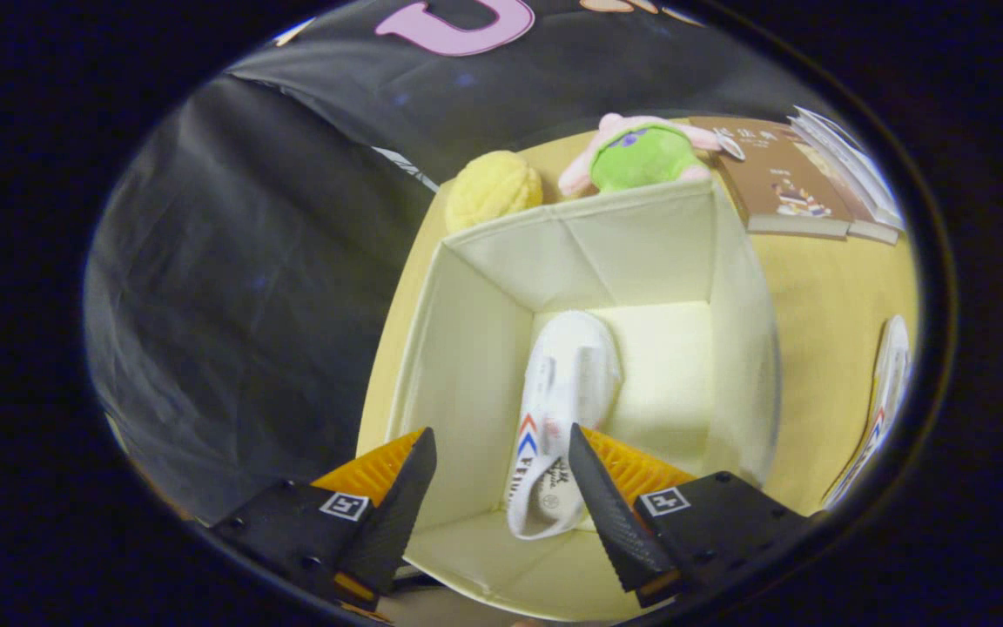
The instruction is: Open the storage box then place both shoes into the box .Put the left shoe in first, then the right shoe, with the right side of both shoes facing outward in a uniform manner.
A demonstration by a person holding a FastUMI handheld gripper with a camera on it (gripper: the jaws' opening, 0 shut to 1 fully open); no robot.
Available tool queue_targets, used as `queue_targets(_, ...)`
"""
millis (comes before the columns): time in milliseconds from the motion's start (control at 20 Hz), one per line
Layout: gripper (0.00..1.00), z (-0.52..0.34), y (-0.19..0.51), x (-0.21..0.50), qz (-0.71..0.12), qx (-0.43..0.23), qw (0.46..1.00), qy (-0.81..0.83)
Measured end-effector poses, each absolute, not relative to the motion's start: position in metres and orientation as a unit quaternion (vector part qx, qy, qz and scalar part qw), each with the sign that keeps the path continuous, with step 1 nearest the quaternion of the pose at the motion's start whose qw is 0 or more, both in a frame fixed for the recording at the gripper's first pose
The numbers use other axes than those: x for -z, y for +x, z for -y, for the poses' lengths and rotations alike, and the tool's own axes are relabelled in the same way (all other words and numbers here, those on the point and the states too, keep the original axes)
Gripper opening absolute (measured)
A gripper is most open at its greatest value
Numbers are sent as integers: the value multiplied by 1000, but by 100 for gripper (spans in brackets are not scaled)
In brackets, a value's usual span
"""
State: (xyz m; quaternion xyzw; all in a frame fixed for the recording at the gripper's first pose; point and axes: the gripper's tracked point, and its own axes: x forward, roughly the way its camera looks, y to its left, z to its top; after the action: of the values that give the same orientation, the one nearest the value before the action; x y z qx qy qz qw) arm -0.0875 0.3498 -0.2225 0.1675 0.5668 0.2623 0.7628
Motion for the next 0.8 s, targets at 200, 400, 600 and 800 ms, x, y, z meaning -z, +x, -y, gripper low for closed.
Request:
queue_targets(200, 100, -324, -75, 196, -517, -280, 793, 159)
queue_targets(400, 100, -288, -64, 172, -481, -277, 816, 163)
queue_targets(600, 100, -238, -55, 157, -451, -263, 840, 146)
queue_targets(800, 100, -182, -47, 152, -435, -231, 860, 132)
